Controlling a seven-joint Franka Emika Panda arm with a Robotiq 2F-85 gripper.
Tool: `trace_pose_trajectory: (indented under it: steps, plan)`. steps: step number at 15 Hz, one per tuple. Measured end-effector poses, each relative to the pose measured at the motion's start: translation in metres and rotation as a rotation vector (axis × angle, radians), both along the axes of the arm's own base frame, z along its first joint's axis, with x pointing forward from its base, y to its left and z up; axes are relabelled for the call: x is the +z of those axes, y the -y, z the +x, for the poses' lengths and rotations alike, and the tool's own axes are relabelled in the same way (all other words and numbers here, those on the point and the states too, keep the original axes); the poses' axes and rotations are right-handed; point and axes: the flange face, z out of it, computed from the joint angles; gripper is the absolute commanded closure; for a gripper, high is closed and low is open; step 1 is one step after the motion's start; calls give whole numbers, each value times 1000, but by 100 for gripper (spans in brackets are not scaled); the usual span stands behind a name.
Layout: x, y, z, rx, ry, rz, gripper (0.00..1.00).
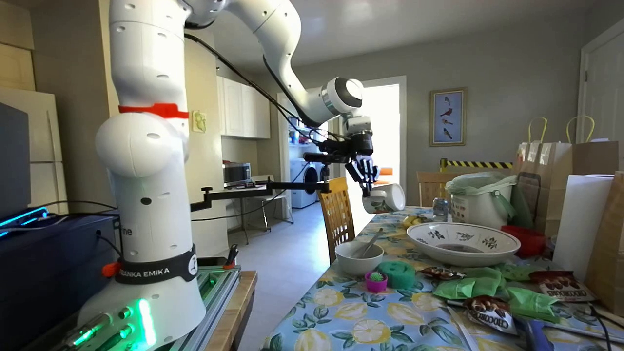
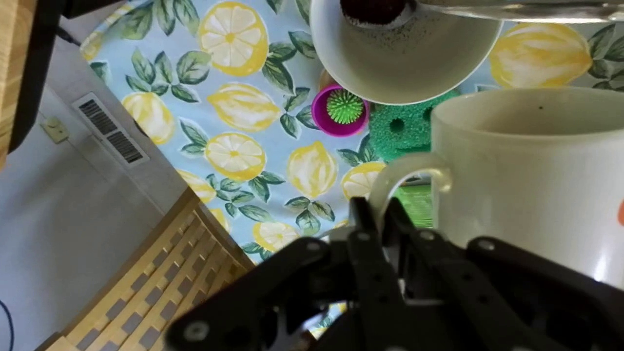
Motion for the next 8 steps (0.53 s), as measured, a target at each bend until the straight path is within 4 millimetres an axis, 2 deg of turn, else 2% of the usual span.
trace_pose_trajectory:
  steps: [8]
  plan:
    - [4,51,-3,-81,99,169,97]
